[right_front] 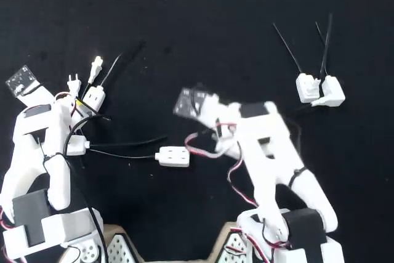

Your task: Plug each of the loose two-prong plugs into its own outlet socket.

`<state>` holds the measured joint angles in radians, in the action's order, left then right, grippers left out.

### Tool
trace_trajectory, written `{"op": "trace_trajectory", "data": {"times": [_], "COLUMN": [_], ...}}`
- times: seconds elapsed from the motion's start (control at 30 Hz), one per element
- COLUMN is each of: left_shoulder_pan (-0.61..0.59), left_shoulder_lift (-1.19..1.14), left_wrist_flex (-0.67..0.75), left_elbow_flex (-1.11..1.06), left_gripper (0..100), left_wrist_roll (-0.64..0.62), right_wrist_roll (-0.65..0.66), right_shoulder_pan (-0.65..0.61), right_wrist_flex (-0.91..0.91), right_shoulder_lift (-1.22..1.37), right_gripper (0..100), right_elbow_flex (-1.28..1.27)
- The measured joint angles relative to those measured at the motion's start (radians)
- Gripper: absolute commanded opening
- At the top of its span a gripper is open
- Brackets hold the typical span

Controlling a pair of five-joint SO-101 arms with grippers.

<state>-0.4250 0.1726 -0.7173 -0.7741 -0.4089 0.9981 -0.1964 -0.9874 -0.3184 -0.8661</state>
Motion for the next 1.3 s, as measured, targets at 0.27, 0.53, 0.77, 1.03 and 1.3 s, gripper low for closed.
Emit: {"op": "trace_trajectory", "data": {"times": [0.27,0.53,0.77,1.03,1.3], "left_shoulder_pan": [0.000,0.000,0.000,0.000,0.000], "left_shoulder_lift": [0.000,0.000,0.000,0.000,0.000], "left_wrist_flex": [0.000,0.000,0.000,0.000,0.000], "left_elbow_flex": [0.000,0.000,0.000,0.000,0.000], "left_gripper": [23,23,23,23,23], "left_wrist_roll": [0.000,0.000,0.000,0.000,0.000], "right_wrist_roll": [0.012,-0.035,-0.221,-0.367,-0.436], "right_shoulder_pan": [0.000,0.051,0.144,0.144,0.144], "right_wrist_flex": [0.137,0.152,0.270,0.284,0.321], "right_shoulder_lift": [0.000,0.000,0.000,0.000,0.000], "right_gripper": [24.3,3.9,7.6,20.4,18.8], "right_elbow_flex": [-0.146,-0.153,-0.153,-0.153,-0.153]}}
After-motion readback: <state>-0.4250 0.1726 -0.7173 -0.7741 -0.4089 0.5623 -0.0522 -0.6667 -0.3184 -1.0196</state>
